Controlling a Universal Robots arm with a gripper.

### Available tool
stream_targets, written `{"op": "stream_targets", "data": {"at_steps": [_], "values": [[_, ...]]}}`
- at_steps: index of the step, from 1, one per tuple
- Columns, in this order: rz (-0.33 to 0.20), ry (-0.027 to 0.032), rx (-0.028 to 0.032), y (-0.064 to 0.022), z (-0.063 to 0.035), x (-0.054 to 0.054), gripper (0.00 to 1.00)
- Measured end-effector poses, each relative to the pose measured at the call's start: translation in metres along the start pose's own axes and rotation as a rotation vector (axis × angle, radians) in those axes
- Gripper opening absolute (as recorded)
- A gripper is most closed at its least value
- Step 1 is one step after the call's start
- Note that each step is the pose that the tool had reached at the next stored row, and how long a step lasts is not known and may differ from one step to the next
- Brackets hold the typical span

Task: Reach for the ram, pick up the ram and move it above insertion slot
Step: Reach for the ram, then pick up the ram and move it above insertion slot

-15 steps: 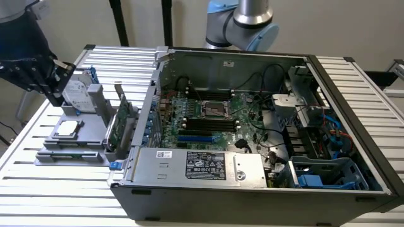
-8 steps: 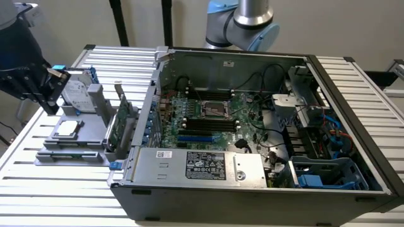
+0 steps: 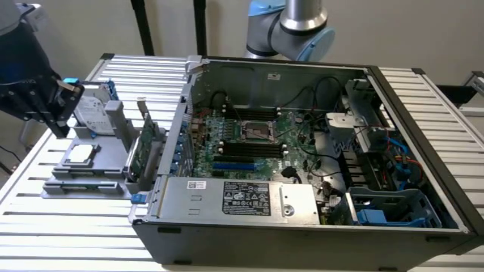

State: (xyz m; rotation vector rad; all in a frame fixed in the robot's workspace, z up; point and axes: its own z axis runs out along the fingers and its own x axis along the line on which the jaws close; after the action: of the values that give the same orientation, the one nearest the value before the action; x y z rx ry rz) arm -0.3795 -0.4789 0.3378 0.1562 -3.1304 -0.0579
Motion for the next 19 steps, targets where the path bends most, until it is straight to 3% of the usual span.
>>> {"op": "stream_targets", "data": {"at_steps": [19], "values": [[-0.345,0.0128,0.0017,0.0000,0.0001,0.0000,0.11]]}}
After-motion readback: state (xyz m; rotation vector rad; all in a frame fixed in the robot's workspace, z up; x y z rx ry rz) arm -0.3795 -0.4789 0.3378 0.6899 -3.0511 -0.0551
